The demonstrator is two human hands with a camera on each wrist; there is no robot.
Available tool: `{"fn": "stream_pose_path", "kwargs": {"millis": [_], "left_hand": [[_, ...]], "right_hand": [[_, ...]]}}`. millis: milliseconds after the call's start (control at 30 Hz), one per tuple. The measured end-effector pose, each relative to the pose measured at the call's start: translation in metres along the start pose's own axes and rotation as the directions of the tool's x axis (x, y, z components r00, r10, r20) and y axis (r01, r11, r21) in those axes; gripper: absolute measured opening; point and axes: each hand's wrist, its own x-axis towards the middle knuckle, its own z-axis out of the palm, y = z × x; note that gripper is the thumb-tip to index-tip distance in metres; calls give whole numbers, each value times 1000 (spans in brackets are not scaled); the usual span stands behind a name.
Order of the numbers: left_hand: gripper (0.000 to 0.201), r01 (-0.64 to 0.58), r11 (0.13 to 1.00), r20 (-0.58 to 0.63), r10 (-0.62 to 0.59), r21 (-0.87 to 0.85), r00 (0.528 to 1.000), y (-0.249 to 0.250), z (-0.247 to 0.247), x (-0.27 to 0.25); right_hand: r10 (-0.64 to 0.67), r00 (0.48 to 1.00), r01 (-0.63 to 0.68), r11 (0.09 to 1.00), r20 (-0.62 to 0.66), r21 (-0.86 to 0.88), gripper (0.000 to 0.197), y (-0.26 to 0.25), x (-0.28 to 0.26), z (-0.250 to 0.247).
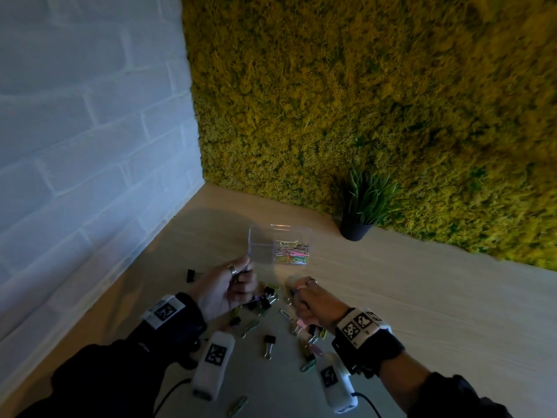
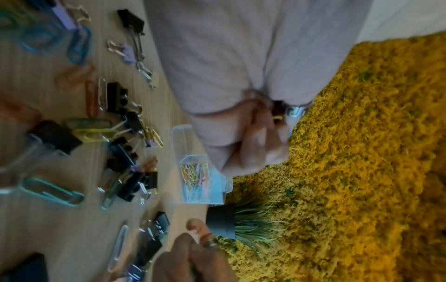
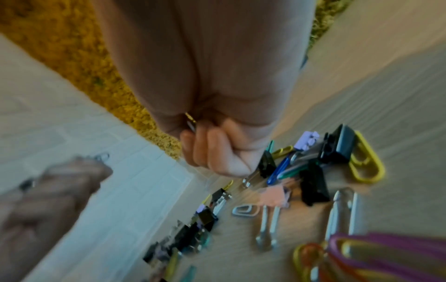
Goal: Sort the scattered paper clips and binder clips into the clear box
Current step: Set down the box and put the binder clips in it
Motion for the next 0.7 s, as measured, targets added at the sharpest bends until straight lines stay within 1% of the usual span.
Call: {"fn": "stream_pose_path", "kwargs": {"millis": [67, 100, 133, 167, 200, 233, 300, 333, 400, 433, 500, 533, 567, 600, 633, 667, 700], "left_hand": [[29, -16, 999, 30, 18, -50, 999, 1, 2, 0], [24, -25, 998, 41, 27, -55, 999, 0, 2, 0], [20, -31, 998, 47, 34, -52, 998, 0, 2, 1], [18, -36, 998, 51, 38, -48, 998, -1, 1, 2], [19, -38, 998, 51, 41, -43, 998, -2, -1, 4], [23, -34, 999, 49, 36, -39, 998, -2, -3, 6], [29, 1, 1000, 52, 0, -20, 999, -1, -6, 9], [30, 21, 1000, 60, -21, -7, 998, 0, -7, 10], [31, 62, 998, 83, -63, 19, 995, 4, -6, 14], [30, 80, 996, 89, -83, 34, 993, 7, -3, 16], [30, 105, 991, 82, -111, 79, 990, 10, 3, 22], [36, 101, 988, 66, -109, 115, 992, 11, 6, 27], [44, 94, 983, 46, -102, 156, 994, 12, 10, 32], [50, 88, 976, 24, -95, 198, 995, 13, 15, 37], [53, 89, 969, 3, -92, 232, 996, 15, 20, 43], [54, 90, 963, -18, -89, 255, 996, 16, 25, 50], [53, 99, 962, -38, -92, 254, 995, 19, 29, 57]], "right_hand": [[-42, 999, 39, 976, -12, -215, 32, -4, -1, 2], [-66, 998, 58, 931, -10, -360, 35, -7, -1, 3], [-96, 995, 86, 854, 7, -513, 35, -8, 0, 4], [-110, 993, 102, 742, 29, -662, 31, -8, 1, 6], [-111, 993, 98, 639, 34, -763, 24, -9, 1, 9], [-97, 995, 72, 567, 21, -821, 23, -8, 1, 11], [-85, 996, 44, 467, 5, -883, 27, -3, 2, 16], [-65, 998, 34, 459, 5, -888, 25, -1, 2, 17], [-1, 1000, -10, 489, -12, -872, 21, -3, 0, 19], [19, 1000, -20, 504, -12, -864, 22, -4, 0, 20], [45, 999, -18, 536, 7, -844, 20, -2, 4, 21], [56, 998, 1, 536, 37, -844, 19, -1, 4, 23], [76, 995, 19, 485, 64, -874, 23, -1, 3, 26], [69, 996, 32, 359, 60, -933, 26, 0, 2, 28], [42, 998, 24, 282, 37, -959, 28, 0, 1, 29], [11, 999, 48, 259, 53, -965, 29, 2, 1, 28], [-21, 998, 65, 342, 61, -938, 31, 2, 2, 26]]}}
